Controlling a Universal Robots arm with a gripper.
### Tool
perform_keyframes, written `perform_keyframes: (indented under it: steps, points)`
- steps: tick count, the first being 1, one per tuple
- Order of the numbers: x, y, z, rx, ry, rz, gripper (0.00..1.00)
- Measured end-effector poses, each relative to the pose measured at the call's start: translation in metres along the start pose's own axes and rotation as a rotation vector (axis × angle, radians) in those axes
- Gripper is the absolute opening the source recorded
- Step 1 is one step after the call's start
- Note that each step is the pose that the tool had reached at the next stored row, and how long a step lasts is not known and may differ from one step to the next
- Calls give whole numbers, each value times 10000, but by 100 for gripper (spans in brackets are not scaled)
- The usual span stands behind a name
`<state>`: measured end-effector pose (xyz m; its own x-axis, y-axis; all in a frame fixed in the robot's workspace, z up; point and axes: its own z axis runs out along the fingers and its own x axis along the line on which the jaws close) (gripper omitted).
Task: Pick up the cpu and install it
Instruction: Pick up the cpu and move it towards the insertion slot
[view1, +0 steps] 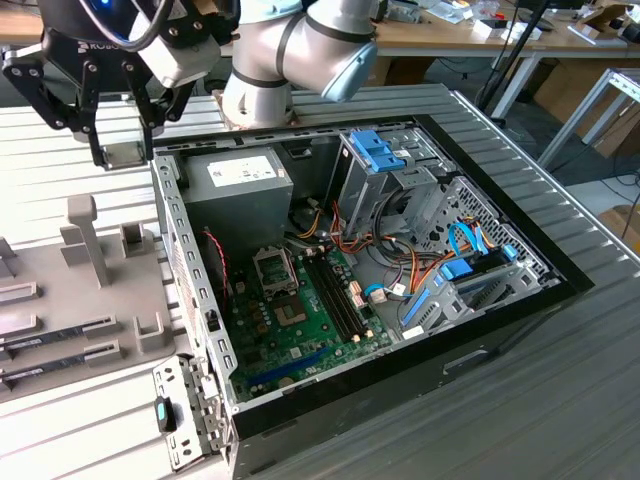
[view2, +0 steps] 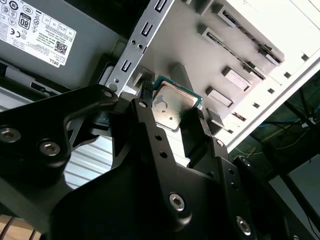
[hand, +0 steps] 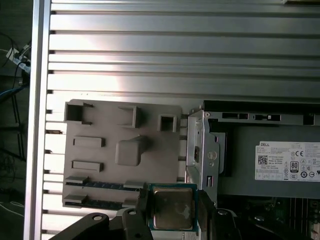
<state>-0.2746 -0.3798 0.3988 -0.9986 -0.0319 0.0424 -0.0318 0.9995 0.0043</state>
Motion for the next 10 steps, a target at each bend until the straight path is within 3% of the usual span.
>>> perform_keyframes:
  steps: [10]
  points:
    - [-189,-7,-6,1,0,0,47]
